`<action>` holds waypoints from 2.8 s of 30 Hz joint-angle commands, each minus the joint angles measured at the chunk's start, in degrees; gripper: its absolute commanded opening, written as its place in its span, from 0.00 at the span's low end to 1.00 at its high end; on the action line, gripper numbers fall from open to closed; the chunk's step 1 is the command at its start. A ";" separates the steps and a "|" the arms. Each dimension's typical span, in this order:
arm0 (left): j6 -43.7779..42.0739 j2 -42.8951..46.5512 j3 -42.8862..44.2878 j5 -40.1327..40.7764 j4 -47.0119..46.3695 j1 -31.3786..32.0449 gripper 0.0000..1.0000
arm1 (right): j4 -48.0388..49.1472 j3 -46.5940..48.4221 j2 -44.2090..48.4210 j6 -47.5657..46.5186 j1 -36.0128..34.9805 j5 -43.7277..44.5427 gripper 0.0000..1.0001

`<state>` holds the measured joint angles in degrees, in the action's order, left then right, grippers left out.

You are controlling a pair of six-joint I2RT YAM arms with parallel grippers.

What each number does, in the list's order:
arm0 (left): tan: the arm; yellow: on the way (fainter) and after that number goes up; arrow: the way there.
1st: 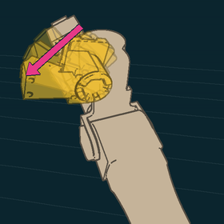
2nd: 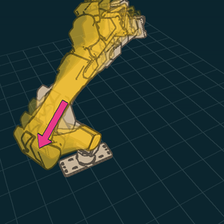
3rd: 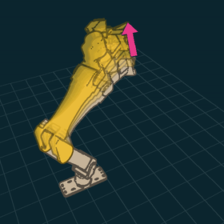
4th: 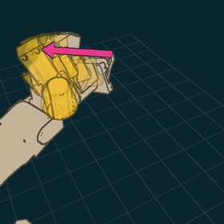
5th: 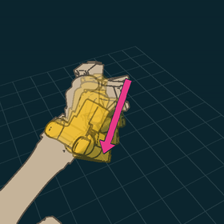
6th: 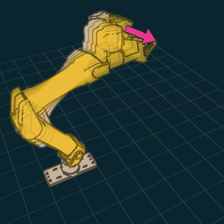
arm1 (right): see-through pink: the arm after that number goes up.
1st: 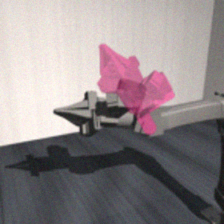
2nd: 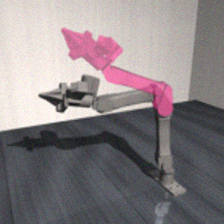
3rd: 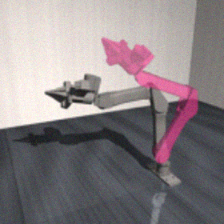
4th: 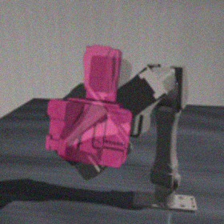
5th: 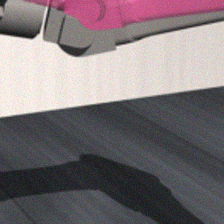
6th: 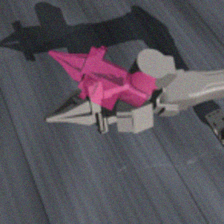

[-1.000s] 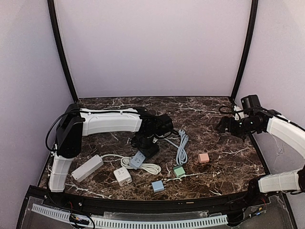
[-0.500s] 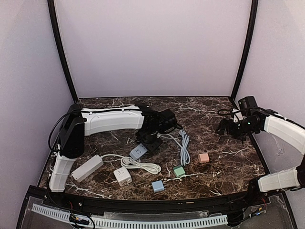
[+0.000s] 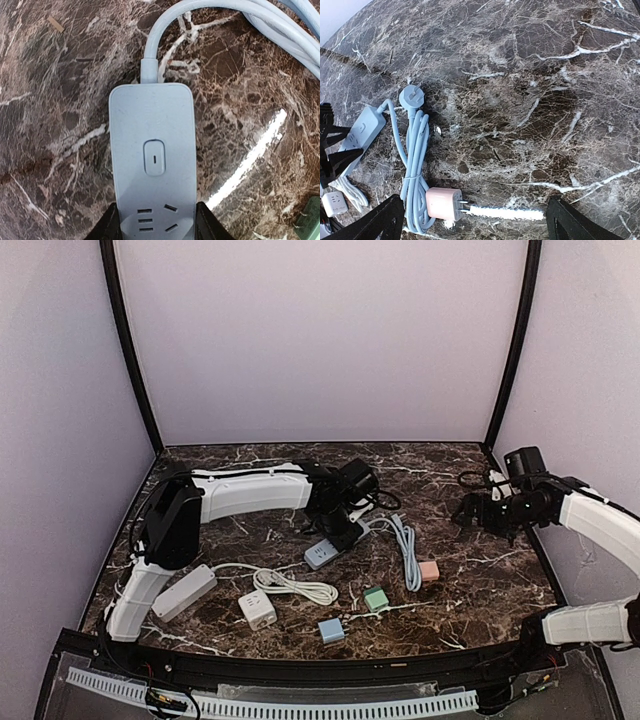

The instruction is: Insert the plug

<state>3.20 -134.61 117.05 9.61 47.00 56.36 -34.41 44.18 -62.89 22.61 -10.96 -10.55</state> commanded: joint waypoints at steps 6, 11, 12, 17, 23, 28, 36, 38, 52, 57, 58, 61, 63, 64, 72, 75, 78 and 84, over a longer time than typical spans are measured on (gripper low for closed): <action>0.04 -4.11 3.48 -6.00 -5.58 -4.71 0.28 | 0.82 -0.50 -2.61 -2.58 -5.14 -2.06 0.99; 1.64 -4.72 4.86 -3.03 -3.94 -5.03 0.67 | -0.50 0.82 -5.92 -2.52 -8.21 -0.39 0.99; 1.81 -4.57 4.99 -2.54 -3.67 -5.03 0.72 | -0.65 1.08 -6.57 -2.41 -8.69 -0.30 0.99; 1.94 -2.81 5.03 1.26 -2.46 -5.04 0.93 | -1.43 2.32 -9.57 -2.55 -11.37 0.42 0.99; 2.35 2.33 5.02 5.05 -0.63 -4.95 0.99 | -1.35 3.42 -11.75 -2.57 -13.49 1.83 0.99; 5.08 12.85 -0.11 14.22 -2.46 -4.66 0.99 | -1.46 4.60 -12.03 -3.05 -14.51 3.08 0.99; 6.46 24.49 -13.30 15.81 -5.65 -6.12 0.99 | 1.02 6.55 -10.88 -6.99 -15.11 1.05 0.99; 6.63 24.96 -13.27 13.84 -4.37 -6.32 0.99 | 1.33 8.66 -10.66 -7.74 -15.14 0.99 0.99; 7.68 34.62 -23.99 -2.09 -4.63 -5.99 0.91 | 4.14 6.79 -3.83 -34.16 -15.13 -3.53 0.99; 7.58 37.29 -27.45 -7.19 -4.86 -5.54 0.91 | 1.20 5.14 -1.45 -42.98 -15.12 -7.11 0.99; 7.50 37.94 -28.08 -7.83 -4.88 -5.38 0.91 | 1.09 4.64 -0.73 -45.16 -15.12 -7.83 0.99; 7.15 38.86 -28.61 -10.28 -4.75 -4.95 0.91 | 1.02 3.17 1.22 -50.88 -15.14 -9.74 0.99; 6.98 39.25 -28.52 -11.62 -4.12 -4.79 0.91 | 0.40 2.35 1.61 -53.36 -15.14 -10.86 0.99; 6.81 39.42 -28.48 -11.93 -3.89 -4.73 0.91 | -0.05 2.00 1.56 -54.39 -15.14 -11.16 0.99; 6.18 40.76 -29.43 -12.50 -2.49 -4.44 0.89 | -1.21 -0.50 -0.02 -56.88 -15.14 -13.77 0.99; 5.88 41.07 -29.91 -12.26 -2.33 -4.39 0.88 | 0.47 -2.43 0.08 -58.29 -15.14 -12.27 0.99; 5.85 40.79 -30.06 -11.88 -2.02 -4.37 0.87 | 3.48 -5.67 0.75 -61.79 -15.37 -11.17 0.99; 6.26 40.68 -30.33 -11.61 -2.26 -4.31 0.86 | 4.92 -8.71 0.20 -66.82 -15.40 -11.39 0.98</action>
<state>9.63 -96.47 87.96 -2.13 43.40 51.68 -32.53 36.82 -62.63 -39.92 -25.89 -22.04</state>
